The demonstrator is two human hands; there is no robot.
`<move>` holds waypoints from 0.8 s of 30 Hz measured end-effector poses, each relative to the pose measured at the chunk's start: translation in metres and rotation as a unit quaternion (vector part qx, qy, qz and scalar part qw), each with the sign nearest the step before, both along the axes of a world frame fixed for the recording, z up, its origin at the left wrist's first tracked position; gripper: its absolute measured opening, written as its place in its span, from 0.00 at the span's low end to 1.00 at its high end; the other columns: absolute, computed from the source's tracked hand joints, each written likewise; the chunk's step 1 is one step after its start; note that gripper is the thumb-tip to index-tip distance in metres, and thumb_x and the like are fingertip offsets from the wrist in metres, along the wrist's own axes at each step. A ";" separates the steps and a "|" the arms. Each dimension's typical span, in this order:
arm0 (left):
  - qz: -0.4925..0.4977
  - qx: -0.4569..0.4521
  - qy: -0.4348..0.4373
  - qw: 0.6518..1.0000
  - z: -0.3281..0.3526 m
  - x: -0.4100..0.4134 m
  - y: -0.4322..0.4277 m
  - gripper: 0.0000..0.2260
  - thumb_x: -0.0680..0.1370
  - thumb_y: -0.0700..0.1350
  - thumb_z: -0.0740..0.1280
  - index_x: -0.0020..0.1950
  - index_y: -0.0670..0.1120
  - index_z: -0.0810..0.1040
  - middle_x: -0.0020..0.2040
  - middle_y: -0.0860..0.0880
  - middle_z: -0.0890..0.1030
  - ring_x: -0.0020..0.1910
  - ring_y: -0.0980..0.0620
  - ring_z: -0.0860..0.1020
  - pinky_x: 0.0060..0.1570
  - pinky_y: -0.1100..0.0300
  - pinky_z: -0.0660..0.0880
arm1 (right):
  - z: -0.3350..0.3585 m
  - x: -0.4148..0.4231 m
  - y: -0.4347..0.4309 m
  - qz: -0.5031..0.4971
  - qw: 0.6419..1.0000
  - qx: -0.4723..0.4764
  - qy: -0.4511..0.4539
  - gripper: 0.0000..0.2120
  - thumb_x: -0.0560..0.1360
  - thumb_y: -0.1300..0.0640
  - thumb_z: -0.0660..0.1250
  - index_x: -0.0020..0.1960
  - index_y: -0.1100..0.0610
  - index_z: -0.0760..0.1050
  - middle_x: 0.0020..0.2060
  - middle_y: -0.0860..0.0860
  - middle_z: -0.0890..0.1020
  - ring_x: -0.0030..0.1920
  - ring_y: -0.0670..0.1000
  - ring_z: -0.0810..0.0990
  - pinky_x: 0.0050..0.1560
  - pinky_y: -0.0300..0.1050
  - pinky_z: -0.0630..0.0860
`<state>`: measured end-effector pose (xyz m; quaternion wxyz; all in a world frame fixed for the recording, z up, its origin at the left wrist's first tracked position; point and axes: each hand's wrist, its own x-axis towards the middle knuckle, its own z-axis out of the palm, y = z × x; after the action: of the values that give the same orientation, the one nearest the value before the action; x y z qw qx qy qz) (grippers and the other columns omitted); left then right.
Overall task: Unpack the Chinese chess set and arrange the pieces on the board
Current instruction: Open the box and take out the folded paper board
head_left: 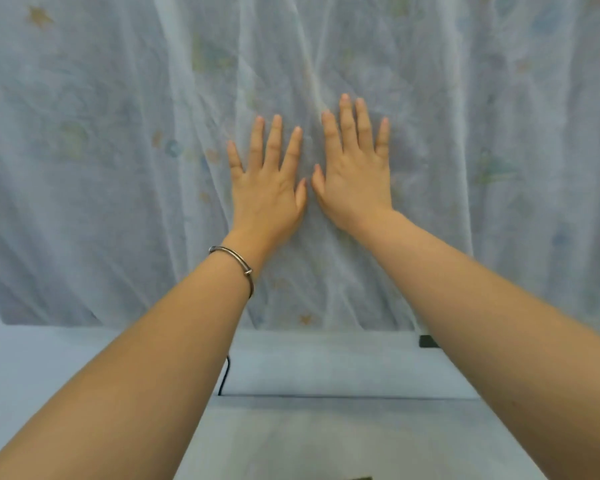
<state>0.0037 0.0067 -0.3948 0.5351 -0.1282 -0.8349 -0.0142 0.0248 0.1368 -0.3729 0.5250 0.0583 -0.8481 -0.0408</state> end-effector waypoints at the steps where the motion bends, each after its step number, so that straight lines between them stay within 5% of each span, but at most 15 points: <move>1: 0.001 0.001 -0.012 1.000 -0.007 0.006 -0.002 0.28 0.78 0.53 0.53 0.77 0.49 0.53 0.78 0.45 0.53 0.77 0.43 0.49 0.70 0.37 0.45 | -0.007 0.005 -0.004 0.005 1.000 -0.005 -0.012 0.34 0.74 0.51 0.59 0.76 0.59 0.52 0.76 0.60 0.51 0.76 0.59 0.48 0.73 0.62 0.42; 24: -0.018 -0.023 -0.266 0.964 -0.244 0.140 -0.002 0.28 0.81 0.52 0.52 0.77 0.48 0.46 0.78 0.45 0.49 0.77 0.44 0.47 0.72 0.39 0.49 | -0.240 0.132 0.004 -0.048 0.952 0.013 -0.304 0.30 0.79 0.51 0.53 0.76 0.60 0.47 0.76 0.60 0.50 0.76 0.59 0.48 0.74 0.58 0.48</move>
<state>0.1441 0.0051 -0.6393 0.2905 -0.1474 -0.9447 -0.0383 0.1567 0.1408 -0.6130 0.2394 0.0341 -0.9686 -0.0569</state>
